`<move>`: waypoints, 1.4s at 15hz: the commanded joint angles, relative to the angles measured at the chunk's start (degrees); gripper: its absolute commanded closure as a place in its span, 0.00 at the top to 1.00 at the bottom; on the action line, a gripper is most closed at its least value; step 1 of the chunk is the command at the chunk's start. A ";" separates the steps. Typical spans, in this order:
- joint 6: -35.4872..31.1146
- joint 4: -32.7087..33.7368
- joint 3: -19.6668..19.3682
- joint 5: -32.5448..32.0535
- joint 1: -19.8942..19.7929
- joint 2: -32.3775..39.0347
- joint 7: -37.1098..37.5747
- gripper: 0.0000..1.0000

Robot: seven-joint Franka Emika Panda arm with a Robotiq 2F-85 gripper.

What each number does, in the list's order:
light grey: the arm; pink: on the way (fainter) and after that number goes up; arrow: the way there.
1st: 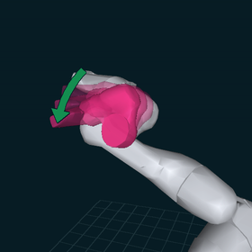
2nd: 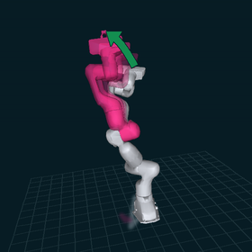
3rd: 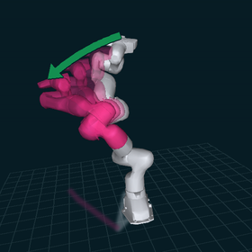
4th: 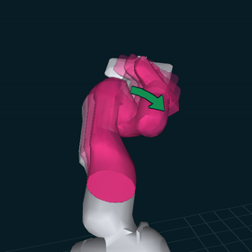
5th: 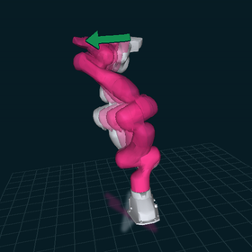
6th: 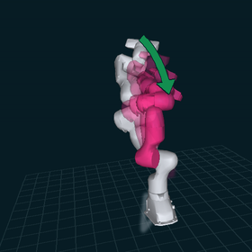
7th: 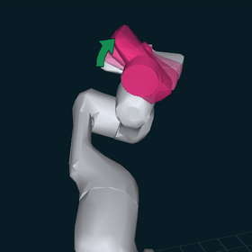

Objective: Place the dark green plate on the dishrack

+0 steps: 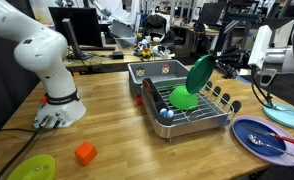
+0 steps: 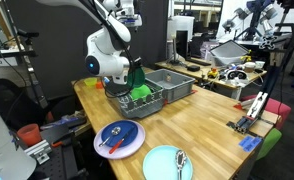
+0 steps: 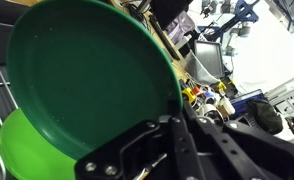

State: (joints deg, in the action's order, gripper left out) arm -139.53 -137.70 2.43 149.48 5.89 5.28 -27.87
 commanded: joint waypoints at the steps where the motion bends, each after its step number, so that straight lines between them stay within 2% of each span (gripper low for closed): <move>1: 2.65 -2.78 -0.10 -0.21 -0.30 -1.84 1.00 0.01; 3: 3.45 -3.66 -0.07 -0.18 -0.37 -2.39 1.45 0.01; 4: 1.55 -1.76 0.02 -0.19 -0.11 -0.61 0.36 0.06; 10: 2.35 -2.29 0.04 -0.17 -0.17 -0.90 0.49 0.06; 11: 2.36 -2.29 0.04 -0.17 -0.17 -0.90 0.49 0.01; 21: 1.94 -8.03 -1.86 -0.18 -2.22 -2.64 10.88 0.01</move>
State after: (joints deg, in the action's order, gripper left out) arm -137.41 -144.03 0.22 149.48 4.22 4.08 -20.88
